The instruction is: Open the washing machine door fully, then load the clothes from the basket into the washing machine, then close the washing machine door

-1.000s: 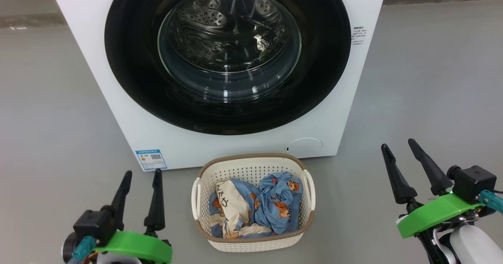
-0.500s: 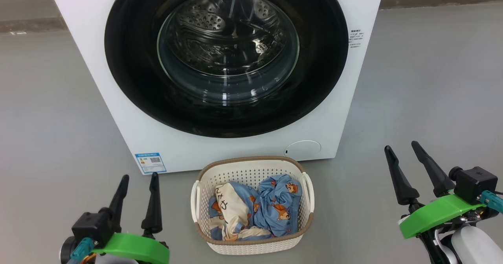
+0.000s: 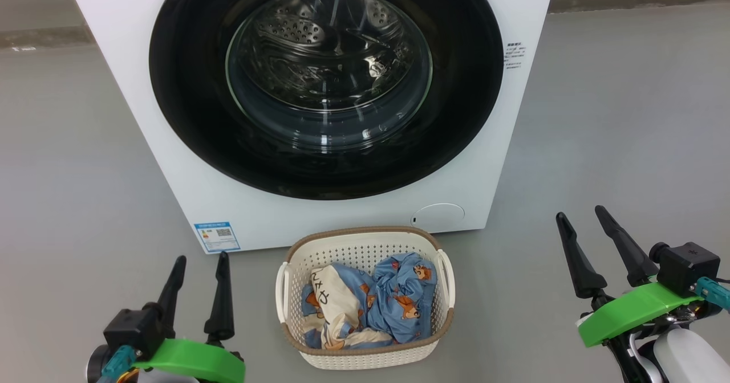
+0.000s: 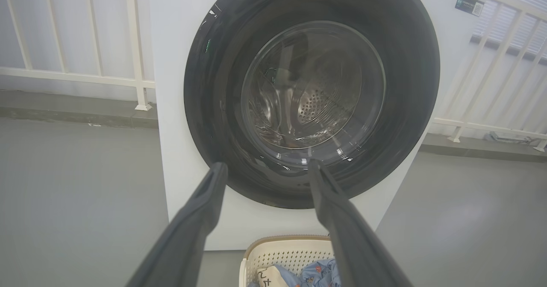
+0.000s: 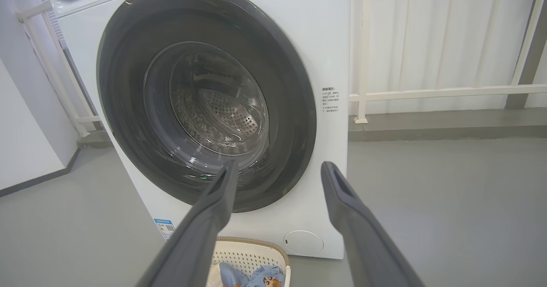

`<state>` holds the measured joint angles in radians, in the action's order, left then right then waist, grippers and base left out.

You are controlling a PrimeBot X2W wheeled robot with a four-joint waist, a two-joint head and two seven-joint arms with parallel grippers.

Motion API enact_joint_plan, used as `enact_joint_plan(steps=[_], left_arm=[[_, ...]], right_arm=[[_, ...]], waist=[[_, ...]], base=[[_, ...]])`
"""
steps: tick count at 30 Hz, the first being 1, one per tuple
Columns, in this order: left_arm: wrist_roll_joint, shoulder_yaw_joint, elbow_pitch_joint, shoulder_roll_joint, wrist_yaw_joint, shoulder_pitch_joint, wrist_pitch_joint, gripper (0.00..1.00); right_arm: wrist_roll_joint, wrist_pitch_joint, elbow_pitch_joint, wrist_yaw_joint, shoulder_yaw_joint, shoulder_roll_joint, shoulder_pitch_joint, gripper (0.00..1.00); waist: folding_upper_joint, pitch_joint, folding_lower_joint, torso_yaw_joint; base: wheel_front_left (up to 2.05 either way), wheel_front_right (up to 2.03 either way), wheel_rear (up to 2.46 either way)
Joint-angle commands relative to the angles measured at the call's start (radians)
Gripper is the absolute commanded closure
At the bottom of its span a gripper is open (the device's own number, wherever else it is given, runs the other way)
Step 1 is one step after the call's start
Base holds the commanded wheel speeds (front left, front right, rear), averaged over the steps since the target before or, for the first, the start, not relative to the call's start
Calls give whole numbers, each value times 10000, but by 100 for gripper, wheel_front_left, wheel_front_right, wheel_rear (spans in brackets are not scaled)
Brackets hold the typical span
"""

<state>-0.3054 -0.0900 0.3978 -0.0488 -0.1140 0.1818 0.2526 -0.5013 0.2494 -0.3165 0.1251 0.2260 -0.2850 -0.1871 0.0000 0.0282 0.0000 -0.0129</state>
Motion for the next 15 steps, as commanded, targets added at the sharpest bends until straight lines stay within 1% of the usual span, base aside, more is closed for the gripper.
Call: enact_joint_plan(steps=[1, 11, 15], left_arm=[[-6, 349, -184, -122, -16, 413, 91, 0], [-63, 411, -233, -117, -36, 371, 91, 0], [-62, 398, -225, -117, -45, 393, 91, 0]], right_arm=[[-50, 124, 271, 56, 175, -157, -340, 0], [-60, 124, 375, 56, 153, -157, -299, 0], [-52, 124, 387, 56, 142, -153, -306, 0]], waist=[[0, -6, 0, -1], [0, -16, 0, 1], [0, -47, 0, -5]], base=[[0, 0, 0], [0, 0, 0], [19, 19, -39]])
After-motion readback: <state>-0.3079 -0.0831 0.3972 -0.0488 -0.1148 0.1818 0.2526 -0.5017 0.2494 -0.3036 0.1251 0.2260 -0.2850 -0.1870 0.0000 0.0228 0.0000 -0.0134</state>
